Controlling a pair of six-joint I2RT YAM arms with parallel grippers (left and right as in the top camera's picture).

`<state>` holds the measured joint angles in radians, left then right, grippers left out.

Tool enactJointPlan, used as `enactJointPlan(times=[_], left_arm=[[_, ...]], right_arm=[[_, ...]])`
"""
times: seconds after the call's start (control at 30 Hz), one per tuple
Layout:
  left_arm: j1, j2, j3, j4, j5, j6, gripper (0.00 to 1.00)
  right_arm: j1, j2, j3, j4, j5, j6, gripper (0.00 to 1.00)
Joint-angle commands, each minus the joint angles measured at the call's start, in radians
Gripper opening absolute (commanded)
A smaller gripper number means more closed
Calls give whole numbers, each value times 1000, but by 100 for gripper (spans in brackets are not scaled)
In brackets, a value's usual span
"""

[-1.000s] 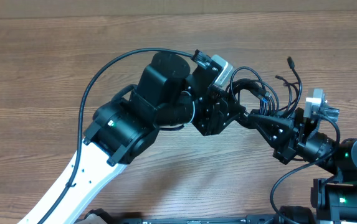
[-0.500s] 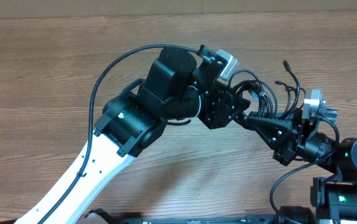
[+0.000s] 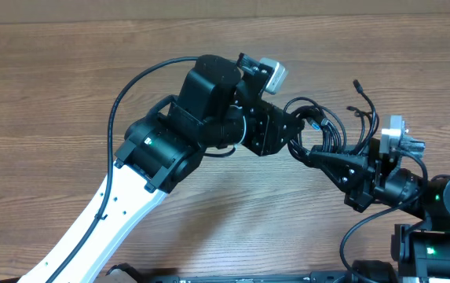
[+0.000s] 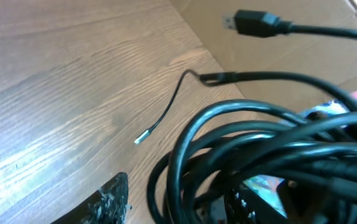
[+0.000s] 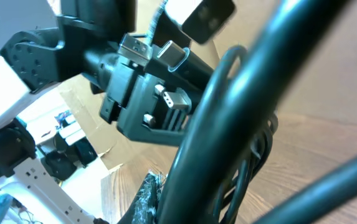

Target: Untangle cables

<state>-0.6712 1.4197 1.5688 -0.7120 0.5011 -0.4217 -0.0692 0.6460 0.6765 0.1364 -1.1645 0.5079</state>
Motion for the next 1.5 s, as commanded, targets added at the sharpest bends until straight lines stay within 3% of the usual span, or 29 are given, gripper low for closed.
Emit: enactJointPlan(times=[0.0,0.27,0.57,0.73,0.9,0.97,1.1,1.3,1.47], left_arm=[[23,14,12,-22,-39,-31,49],[26,14,12,20,-24,-60,54],[12,17,12,35,76,-64,51],[-3,19,12,28,76,-49,42],[-3,20,12,32,64,-46,14],[-3,20,12,36,64,-46,9],[-3,21,12,36,64,-46,13],[-3,21,12,37,65,-46,4],[-3,21,12,66,66,-46,4]], right_arm=[[7,-14,10,48,-9,-13,4],[7,-14,10,76,-88,-13,4],[7,-14,10,85,-87,-13,4],[7,-14,10,107,-87,-12,4],[7,-14,10,106,-88,-12,4],[7,-14,10,106,-88,-12,4],[7,-14,10,106,-88,-12,4],[7,-14,10,105,-88,-12,4],[7,-14,10,90,-88,-12,23]])
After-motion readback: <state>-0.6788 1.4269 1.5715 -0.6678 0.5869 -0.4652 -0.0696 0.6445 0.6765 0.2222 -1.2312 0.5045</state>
